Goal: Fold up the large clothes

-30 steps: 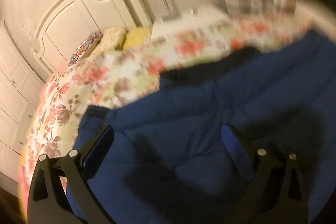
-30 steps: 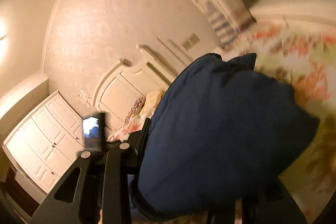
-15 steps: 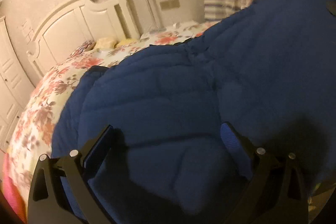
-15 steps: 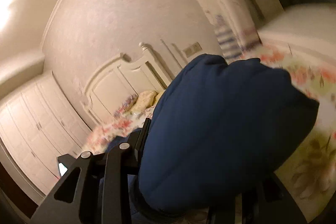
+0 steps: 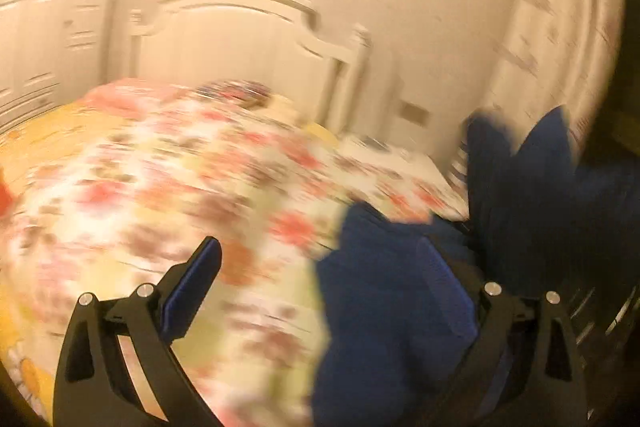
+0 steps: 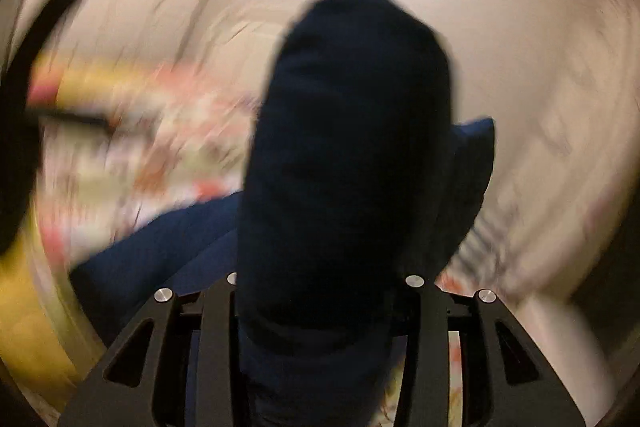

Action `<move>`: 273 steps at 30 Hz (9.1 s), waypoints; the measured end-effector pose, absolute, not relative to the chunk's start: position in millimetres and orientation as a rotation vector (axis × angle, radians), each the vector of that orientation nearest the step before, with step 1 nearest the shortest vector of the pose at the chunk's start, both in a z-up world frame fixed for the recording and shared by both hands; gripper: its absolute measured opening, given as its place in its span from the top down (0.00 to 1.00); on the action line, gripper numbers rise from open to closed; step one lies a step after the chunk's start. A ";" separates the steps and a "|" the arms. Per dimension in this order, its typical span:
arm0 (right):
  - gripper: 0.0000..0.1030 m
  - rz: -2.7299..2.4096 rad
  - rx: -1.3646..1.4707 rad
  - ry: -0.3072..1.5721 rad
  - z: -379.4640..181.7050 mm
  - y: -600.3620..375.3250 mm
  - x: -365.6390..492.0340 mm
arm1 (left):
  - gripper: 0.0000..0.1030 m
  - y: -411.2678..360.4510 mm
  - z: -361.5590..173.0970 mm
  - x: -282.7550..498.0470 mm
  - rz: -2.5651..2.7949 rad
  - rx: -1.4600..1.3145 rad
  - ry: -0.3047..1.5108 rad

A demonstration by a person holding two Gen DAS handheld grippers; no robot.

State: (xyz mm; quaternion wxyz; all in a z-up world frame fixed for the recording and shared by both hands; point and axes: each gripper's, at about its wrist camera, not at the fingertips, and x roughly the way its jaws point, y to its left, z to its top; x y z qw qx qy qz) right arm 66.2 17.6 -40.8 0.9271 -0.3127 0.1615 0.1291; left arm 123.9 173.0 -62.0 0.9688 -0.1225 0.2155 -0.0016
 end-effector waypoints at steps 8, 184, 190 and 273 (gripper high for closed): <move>0.46 0.251 -1.188 0.335 -150.9 103.0 62.4 | 0.05 197.0 -71.5 110.9 -0.010 -0.236 0.473; 0.04 0.218 0.178 0.495 -11.2 -254.1 166.7 | 0.02 9.5 -1.0 187.6 -0.140 -0.071 0.348; 0.04 0.087 0.027 0.392 17.4 -222.3 100.4 | 0.02 -31.9 30.2 131.7 0.012 0.056 0.258; 0.04 0.141 0.083 0.497 -2.0 -229.6 63.9 | 0.02 -32.6 -24.3 101.2 -0.053 0.076 0.450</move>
